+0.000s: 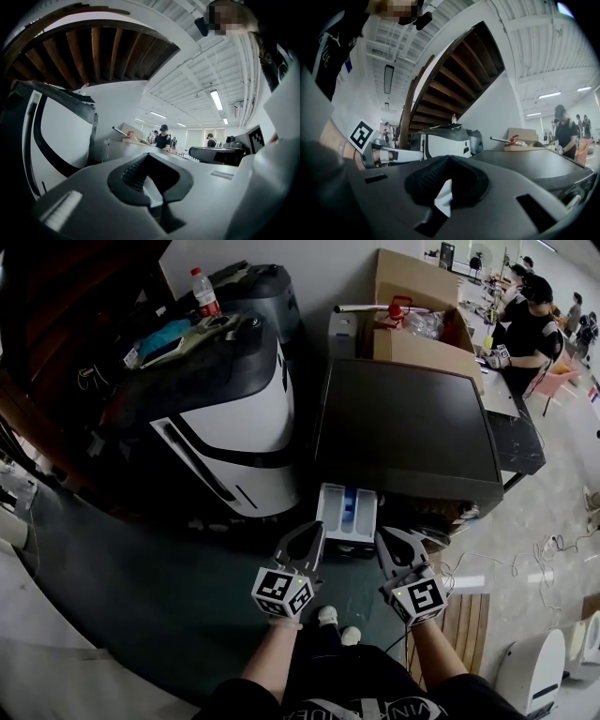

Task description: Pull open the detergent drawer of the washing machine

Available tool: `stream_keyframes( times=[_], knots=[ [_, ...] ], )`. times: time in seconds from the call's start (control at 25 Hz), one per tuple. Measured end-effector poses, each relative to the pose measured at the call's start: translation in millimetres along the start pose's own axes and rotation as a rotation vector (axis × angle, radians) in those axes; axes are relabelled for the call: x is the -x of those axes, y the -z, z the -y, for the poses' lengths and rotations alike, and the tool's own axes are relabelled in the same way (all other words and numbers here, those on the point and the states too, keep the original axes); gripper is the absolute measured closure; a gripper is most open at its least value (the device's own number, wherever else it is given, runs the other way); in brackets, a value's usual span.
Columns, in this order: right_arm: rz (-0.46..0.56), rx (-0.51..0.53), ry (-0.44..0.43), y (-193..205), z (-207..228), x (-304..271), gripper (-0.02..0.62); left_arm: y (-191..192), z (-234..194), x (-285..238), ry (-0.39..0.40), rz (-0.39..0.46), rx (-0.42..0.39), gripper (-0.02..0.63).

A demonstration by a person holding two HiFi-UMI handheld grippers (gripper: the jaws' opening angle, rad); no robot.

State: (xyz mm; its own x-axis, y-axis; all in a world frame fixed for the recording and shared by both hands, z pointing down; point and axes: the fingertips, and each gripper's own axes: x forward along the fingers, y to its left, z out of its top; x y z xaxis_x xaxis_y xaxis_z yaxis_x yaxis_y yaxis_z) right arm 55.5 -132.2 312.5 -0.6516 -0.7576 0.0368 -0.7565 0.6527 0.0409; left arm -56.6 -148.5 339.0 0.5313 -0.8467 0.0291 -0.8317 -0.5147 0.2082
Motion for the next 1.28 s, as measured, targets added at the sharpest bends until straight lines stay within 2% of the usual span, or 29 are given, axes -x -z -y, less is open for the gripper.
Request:
stream_keyframes(
  times=[0.6,1.28],
  knots=[
    [0.049,0.003,0.017,-35.2,8.7,-0.2,0.583,-40.8,-7.5,3.8,-0.027,0.035,-0.062,0.597],
    [0.078,0.019,0.049,-51.0,18.1,-8.7,0.583,-70.5,-23.2,9.6,-0.092,0.084,-0.117,0.597]
  ],
)
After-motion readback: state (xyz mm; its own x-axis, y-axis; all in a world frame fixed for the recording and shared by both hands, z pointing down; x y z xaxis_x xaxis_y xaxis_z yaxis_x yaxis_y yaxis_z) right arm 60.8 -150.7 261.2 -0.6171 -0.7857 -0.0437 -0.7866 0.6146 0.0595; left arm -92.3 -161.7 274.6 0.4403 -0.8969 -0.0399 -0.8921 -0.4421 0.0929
